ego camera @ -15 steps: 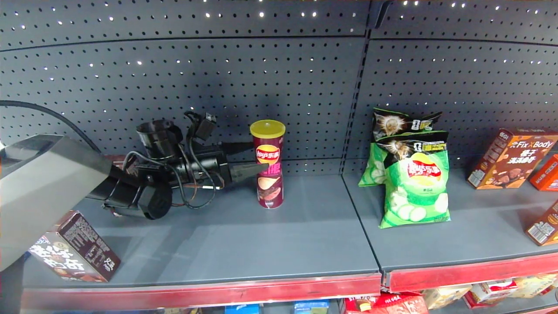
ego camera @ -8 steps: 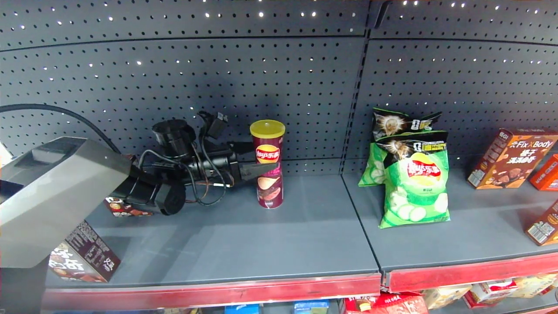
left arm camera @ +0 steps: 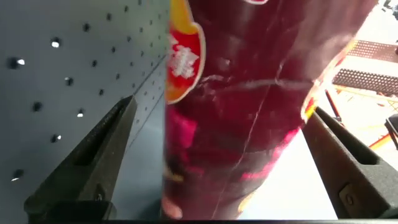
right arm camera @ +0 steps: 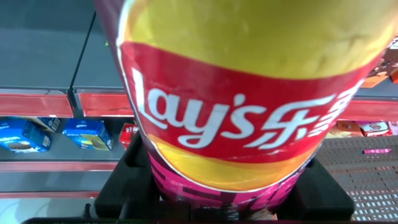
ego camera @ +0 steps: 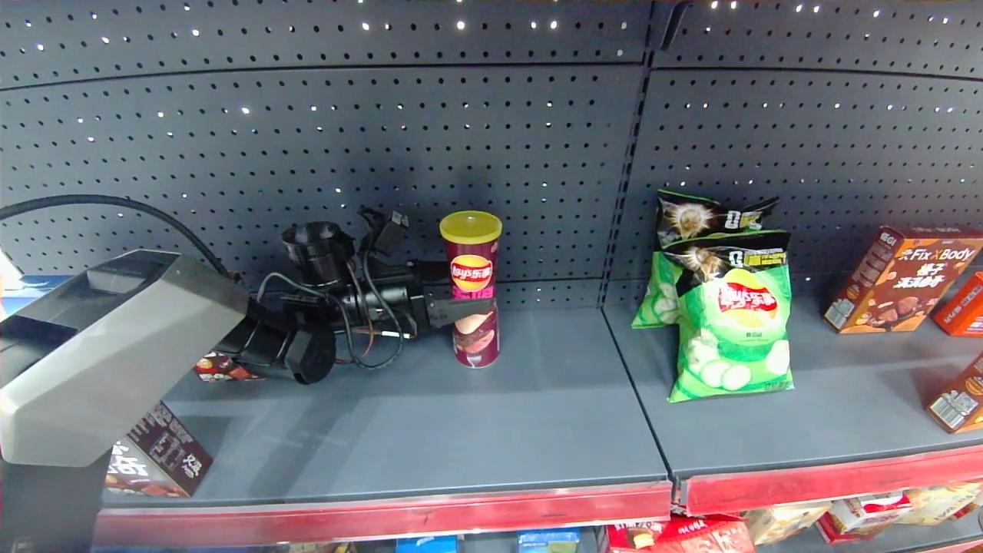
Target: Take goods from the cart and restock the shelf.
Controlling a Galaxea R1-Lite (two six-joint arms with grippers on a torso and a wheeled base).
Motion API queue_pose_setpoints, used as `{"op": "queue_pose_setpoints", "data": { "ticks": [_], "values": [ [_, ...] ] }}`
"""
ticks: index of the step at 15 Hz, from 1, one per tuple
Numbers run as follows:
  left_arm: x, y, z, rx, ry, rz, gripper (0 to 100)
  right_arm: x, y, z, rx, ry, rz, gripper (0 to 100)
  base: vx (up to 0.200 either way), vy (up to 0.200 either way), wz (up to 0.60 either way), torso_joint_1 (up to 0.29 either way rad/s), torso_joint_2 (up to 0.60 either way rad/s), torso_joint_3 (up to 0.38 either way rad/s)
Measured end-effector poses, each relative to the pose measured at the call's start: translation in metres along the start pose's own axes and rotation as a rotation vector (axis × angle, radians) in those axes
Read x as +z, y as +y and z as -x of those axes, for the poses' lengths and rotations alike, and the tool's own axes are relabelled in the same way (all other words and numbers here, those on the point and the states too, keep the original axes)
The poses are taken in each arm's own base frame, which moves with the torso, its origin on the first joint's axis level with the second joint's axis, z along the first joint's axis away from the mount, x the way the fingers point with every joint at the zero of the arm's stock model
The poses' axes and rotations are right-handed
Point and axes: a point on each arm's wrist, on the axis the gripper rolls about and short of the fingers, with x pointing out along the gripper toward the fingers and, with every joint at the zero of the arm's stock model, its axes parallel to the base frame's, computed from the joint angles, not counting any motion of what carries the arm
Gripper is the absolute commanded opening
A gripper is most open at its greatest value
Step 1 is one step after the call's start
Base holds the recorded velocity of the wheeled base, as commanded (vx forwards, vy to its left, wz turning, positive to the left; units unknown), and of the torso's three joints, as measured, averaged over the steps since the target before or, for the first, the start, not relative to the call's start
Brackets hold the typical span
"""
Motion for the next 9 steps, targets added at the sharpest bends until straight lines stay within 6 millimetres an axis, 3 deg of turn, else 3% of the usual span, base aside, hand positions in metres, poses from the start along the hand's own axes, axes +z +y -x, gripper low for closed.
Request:
{"op": "queue_pose_setpoints", "data": {
  "ticks": [9],
  "values": [
    [-0.014, -0.003, -0.014, -0.025, 0.012, 0.018, 100, -0.001, 0.0, -0.001, 0.001, 0.008, 0.0, 0, 0.0, 0.0, 0.0, 0.0, 0.0, 0.0]
  ]
}}
